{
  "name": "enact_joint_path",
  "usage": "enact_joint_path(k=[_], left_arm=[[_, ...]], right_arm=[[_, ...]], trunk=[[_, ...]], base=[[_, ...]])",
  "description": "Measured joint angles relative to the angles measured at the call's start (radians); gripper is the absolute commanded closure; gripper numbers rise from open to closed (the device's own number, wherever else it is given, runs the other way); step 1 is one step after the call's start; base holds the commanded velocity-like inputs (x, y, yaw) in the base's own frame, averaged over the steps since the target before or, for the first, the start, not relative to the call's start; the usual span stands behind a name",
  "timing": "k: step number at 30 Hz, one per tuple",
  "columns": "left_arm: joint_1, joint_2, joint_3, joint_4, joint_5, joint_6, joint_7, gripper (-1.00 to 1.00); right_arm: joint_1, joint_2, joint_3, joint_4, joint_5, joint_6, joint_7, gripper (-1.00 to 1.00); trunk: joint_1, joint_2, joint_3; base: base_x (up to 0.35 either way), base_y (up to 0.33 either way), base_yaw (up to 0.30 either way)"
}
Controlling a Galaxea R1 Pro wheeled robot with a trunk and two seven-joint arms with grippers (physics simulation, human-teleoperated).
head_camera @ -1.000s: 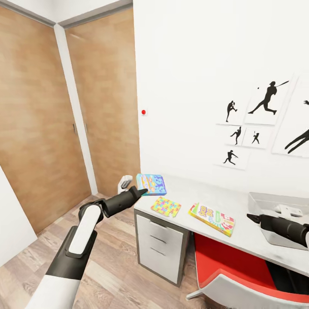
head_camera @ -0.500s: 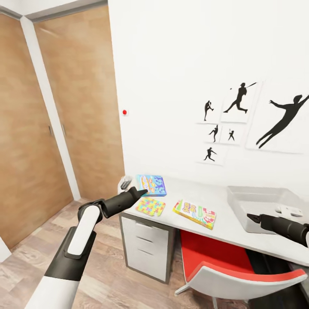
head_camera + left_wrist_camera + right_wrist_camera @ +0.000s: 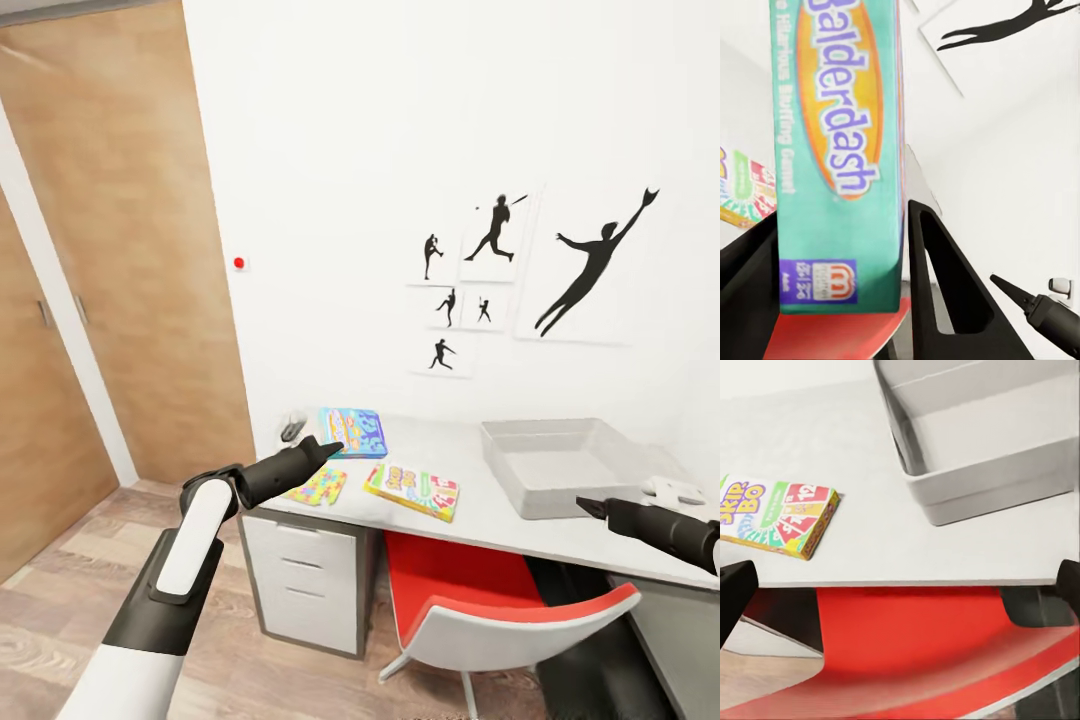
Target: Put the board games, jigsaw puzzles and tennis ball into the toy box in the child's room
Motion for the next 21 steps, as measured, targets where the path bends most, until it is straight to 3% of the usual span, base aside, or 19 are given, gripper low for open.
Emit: enact_joint_path(k=[14, 21], left_arm=[[0.005, 0.001, 0.002, 0.0, 0.0, -0.001, -0.001, 1.0], [0.009, 0.001, 0.003, 0.0, 0.004, -0.003, -0.002, 1.0]], right_arm=[[0.001, 0.001, 0.0, 0.0, 0.0, 0.0, 0.0, -1.0], [0.001, 0.001, 0.0, 0.0, 0.0, 0.0, 0.0, -1.0]], trunk=[[0.0, 0.0, 0.0], [0.0, 0.0, 0.0]], base=[[0.0, 0.0, -0.285], [0.042, 0.0, -0.138]])
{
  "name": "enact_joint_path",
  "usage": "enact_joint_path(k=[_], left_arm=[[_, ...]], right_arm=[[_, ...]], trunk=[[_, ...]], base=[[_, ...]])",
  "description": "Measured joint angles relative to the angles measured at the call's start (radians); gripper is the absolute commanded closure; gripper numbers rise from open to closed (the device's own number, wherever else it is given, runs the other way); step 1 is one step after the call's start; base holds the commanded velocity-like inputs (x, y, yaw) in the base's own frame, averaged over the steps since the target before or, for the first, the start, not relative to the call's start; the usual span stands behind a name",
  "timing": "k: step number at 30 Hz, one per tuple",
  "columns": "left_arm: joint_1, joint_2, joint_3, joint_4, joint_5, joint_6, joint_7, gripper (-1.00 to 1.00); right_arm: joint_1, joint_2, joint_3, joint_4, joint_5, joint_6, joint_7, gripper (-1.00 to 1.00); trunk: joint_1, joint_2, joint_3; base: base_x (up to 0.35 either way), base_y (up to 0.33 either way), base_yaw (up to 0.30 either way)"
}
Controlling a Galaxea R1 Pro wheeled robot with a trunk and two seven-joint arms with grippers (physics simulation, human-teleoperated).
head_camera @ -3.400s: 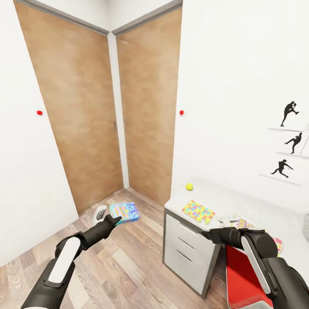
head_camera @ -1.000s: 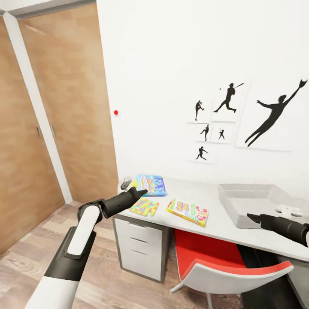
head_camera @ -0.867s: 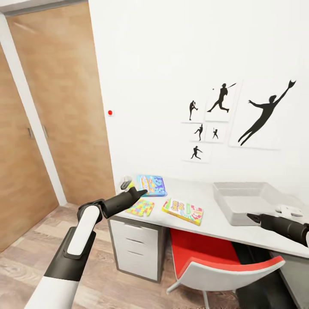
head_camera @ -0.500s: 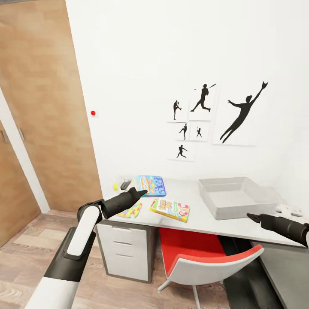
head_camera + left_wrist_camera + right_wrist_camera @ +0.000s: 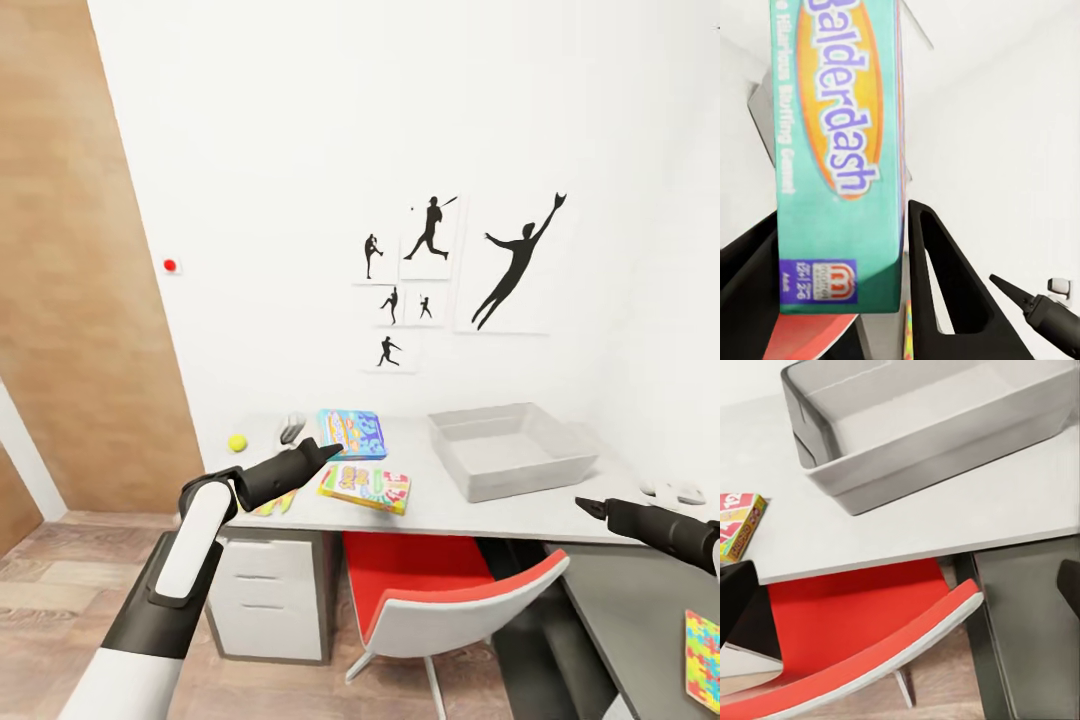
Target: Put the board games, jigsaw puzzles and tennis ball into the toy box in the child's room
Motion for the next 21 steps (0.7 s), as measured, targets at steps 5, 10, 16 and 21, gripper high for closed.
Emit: enact_joint_path(k=[5, 10, 16, 21], left_arm=[[0.001, 0.0, 0.001, 0.0, -0.001, -0.002, 0.0, 1.0], [0.002, 0.0, 0.001, 0.0, -0.002, -0.003, 0.0, 1.0], [0.002, 0.0, 0.002, 0.001, -0.003, -0.005, 0.0, 1.0], [0.002, 0.001, 0.002, 0.001, -0.004, -0.006, 0.0, 1.0]], right_arm=[[0.0, 0.001, 0.001, 0.0, 0.0, 0.0, 0.0, -1.0], [0.0, 0.001, 0.002, 0.0, 0.0, 0.0, 0.0, -1.0], [0.0, 0.002, 0.003, 0.0, 0.0, 0.0, 0.0, -1.0], [0.001, 0.002, 0.003, 0.0, 0.0, 0.0, 0.0, -1.0]], trunk=[[0.0, 0.0, 0.0], [0.0, 0.0, 0.0], [0.0, 0.0, 0.0], [0.0, 0.0, 0.0]], base=[[0.191, 0.0, -0.047], [0.274, 0.0, -0.019], [0.31, 0.0, -0.007], [0.326, 0.0, -0.003]])
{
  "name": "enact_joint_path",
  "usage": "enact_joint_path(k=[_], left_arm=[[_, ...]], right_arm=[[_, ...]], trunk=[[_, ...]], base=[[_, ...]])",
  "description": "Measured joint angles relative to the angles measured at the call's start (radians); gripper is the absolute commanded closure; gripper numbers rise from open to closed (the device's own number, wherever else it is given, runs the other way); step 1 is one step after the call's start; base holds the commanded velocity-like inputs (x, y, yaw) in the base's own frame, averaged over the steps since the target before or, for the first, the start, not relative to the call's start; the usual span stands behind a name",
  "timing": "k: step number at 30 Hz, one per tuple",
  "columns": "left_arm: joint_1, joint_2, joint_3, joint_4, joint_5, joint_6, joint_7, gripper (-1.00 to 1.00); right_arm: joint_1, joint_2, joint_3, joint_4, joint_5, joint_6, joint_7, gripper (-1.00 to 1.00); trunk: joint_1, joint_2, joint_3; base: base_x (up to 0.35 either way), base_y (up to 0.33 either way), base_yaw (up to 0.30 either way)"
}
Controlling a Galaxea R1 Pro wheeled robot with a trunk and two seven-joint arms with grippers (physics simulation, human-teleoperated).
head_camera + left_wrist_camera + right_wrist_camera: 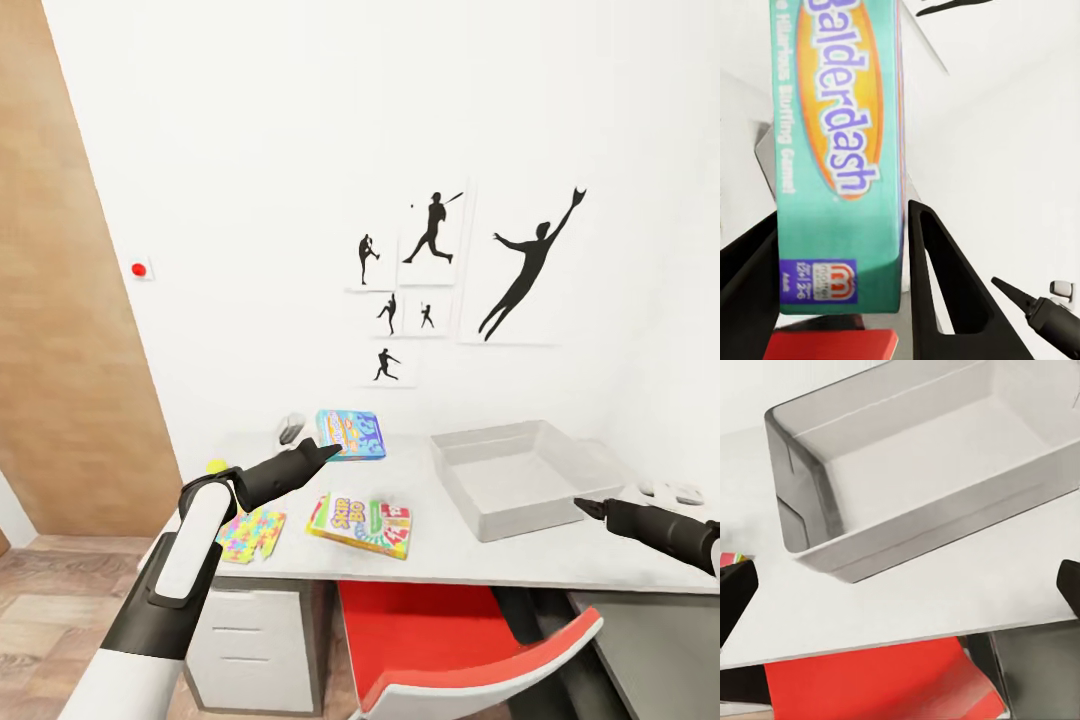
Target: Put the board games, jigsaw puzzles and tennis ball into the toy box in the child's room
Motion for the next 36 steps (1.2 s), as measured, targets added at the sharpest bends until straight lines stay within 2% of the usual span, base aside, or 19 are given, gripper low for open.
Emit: enact_joint_path(k=[7, 12, 20, 36], left_arm=[[0.003, 0.0, -0.001, 0.0, -0.003, -0.005, 0.0, 1.0], [0.01, -0.001, 0.0, -0.001, -0.002, -0.007, -0.001, 1.0], [0.013, -0.001, 0.0, -0.001, 0.002, -0.009, -0.001, 1.0], [0.016, -0.001, 0.002, -0.001, 0.001, -0.01, -0.001, 1.0]], right_arm=[[0.001, 0.0, 0.0, -0.001, 0.0, 0.0, 0.0, -1.0], [0.001, 0.0, 0.0, -0.001, 0.0, 0.0, 0.0, -1.0], [0.001, -0.001, 0.0, -0.001, 0.001, 0.0, 0.0, -1.0], [0.001, 0.0, 0.001, -0.001, 0.001, 0.0, 0.0, -1.0]], trunk=[[0.0, 0.0, 0.0], [0.0, 0.0, 0.0], [0.001, 0.0, 0.0], [0.001, 0.0, 0.0]], base=[[0.326, -0.012, -0.04], [0.156, -0.018, -0.198], [0.047, -0.005, -0.12], [0.01, -0.059, -0.014]])
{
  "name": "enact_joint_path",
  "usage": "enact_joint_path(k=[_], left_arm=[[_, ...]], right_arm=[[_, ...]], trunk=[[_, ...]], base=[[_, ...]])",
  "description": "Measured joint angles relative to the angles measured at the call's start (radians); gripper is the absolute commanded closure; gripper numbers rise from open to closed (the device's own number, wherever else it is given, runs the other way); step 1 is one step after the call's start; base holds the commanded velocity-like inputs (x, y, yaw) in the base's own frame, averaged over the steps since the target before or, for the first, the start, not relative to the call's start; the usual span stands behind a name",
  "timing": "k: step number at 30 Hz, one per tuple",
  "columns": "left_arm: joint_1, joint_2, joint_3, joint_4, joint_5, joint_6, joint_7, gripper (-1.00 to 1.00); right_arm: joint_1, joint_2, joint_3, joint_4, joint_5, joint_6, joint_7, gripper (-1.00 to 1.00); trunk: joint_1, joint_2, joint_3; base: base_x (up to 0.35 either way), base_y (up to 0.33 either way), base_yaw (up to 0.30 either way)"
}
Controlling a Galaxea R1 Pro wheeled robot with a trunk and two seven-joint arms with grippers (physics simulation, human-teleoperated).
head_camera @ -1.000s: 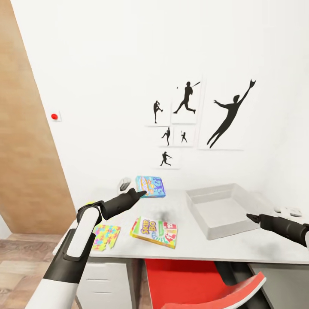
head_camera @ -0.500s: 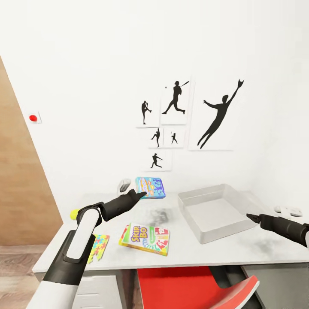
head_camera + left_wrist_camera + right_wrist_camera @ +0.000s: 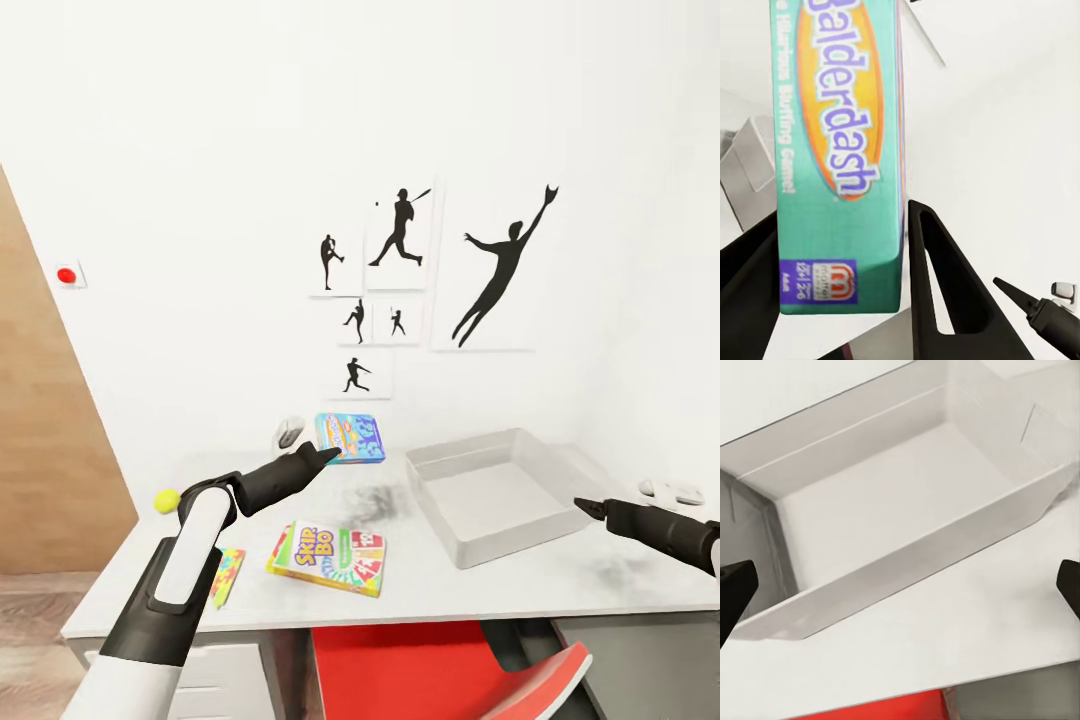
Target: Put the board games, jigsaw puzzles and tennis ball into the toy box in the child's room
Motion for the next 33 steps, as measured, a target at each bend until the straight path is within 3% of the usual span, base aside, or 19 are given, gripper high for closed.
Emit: enact_joint_path(k=[23, 33], left_arm=[[0.001, 0.0, 0.002, 0.0, 0.0, 0.0, 0.0, 1.0], [0.002, 0.001, 0.002, 0.0, -0.001, 0.0, -0.001, 1.0]], right_arm=[[0.001, 0.0, 0.001, 0.0, 0.0, 0.0, 0.0, -1.0], [0.001, 0.001, 0.001, 0.0, 0.0, 0.0, -0.001, -1.0]], trunk=[[0.0, 0.0, 0.0], [0.0, 0.0, 0.0]], base=[[0.002, -0.006, 0.069], [0.163, -0.065, 0.003]])
